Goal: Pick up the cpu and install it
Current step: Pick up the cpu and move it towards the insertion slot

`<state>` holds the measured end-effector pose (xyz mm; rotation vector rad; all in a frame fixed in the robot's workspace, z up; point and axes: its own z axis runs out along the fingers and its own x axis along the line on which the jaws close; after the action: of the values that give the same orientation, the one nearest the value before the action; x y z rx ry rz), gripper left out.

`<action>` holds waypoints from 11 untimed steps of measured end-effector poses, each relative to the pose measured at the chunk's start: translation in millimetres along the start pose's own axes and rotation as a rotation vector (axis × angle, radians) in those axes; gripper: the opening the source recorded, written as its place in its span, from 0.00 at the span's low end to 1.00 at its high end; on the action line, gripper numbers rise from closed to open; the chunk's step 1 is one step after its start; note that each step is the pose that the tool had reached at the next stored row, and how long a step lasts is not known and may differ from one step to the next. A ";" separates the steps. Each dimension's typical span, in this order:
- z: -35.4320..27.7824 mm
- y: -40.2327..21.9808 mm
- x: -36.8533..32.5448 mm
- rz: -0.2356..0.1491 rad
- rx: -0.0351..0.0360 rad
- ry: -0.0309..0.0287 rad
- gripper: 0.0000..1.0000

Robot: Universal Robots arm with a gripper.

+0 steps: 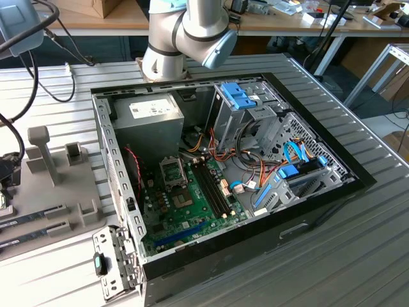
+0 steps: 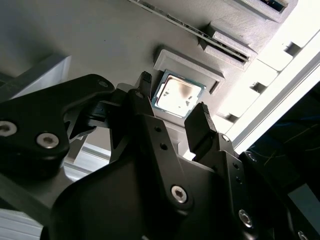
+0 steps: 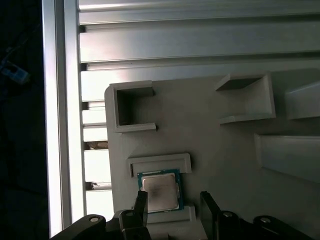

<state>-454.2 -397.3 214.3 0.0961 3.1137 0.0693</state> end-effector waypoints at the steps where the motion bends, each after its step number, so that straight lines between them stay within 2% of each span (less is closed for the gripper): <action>1: 0.3 0.0 0.0 0.000 0.0000 0.0001 0.54; 11: 3.7 -0.2 0.2 0.000 0.0000 -0.0001 0.54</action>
<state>-454.3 -397.3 210.6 0.0961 3.1137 0.0694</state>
